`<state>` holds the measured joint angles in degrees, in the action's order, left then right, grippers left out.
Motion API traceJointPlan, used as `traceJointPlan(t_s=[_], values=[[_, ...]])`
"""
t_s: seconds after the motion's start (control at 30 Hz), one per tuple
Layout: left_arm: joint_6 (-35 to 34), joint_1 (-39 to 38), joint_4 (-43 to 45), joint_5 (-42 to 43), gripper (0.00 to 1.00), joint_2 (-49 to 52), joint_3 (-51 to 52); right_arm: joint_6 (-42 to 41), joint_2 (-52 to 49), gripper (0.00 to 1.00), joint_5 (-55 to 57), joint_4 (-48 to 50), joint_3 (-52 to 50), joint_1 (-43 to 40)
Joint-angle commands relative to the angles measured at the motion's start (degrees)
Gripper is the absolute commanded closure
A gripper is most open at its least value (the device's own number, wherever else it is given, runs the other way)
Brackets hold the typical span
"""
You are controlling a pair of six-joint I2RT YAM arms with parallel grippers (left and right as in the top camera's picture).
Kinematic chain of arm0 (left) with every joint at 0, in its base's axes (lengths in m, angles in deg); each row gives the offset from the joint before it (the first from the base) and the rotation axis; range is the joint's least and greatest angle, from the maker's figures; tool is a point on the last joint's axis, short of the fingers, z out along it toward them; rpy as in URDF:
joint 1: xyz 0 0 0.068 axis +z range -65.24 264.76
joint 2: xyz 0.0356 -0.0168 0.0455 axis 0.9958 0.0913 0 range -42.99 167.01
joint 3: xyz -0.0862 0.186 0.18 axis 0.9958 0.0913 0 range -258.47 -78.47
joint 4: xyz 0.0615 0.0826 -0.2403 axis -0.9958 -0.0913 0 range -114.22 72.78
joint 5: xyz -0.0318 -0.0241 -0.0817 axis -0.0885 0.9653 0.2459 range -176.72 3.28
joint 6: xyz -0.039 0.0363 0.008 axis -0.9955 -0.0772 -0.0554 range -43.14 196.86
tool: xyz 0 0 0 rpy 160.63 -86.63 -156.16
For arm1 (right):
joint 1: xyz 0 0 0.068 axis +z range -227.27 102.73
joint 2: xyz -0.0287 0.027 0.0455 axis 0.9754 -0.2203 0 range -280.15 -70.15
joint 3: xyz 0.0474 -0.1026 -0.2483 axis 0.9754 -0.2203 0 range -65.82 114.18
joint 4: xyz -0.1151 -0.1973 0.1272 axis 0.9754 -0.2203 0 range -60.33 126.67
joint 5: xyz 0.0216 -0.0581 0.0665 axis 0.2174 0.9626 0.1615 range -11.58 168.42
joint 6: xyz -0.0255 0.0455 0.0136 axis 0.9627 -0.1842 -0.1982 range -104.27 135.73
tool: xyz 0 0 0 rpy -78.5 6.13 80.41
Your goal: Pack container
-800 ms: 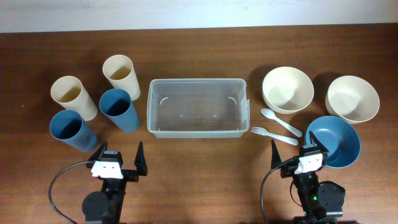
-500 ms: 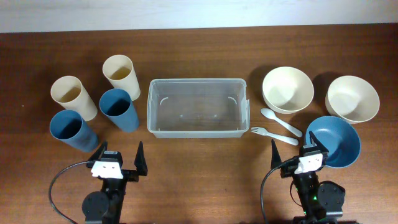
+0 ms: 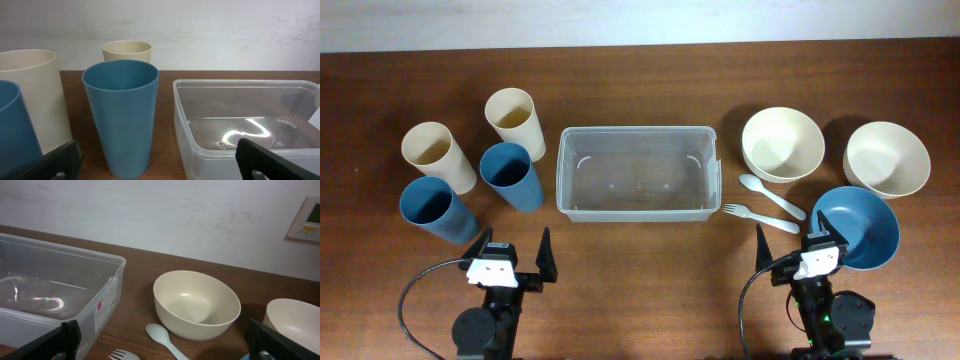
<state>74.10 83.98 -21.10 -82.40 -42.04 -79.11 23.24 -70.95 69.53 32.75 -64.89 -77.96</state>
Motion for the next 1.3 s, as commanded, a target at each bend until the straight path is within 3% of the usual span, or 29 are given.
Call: traceJointPlan(t_s=[0.0,0.8,1.07,1.27], values=[[0.7,0.26,-0.31,0.42,0.0,-0.66,0.11,0.0,0.59,0.01,0.55,-0.04,-0.5,0.31],[0.68,0.24,-0.02,0.31,0.0,-0.66,0.11,0.0,0.59,0.01,0.55,-0.04,-0.5,0.31],[0.63,0.2,3.3,15.19,0.0,-0.66,-0.61,0.0,0.59,0.01,0.55,-0.04,-0.5,0.31],[-0.2,0.2,1.97,15.56,0.0,-0.66,-1.2,0.0,0.59,0.01,0.55,-0.04,-0.5,0.31]])
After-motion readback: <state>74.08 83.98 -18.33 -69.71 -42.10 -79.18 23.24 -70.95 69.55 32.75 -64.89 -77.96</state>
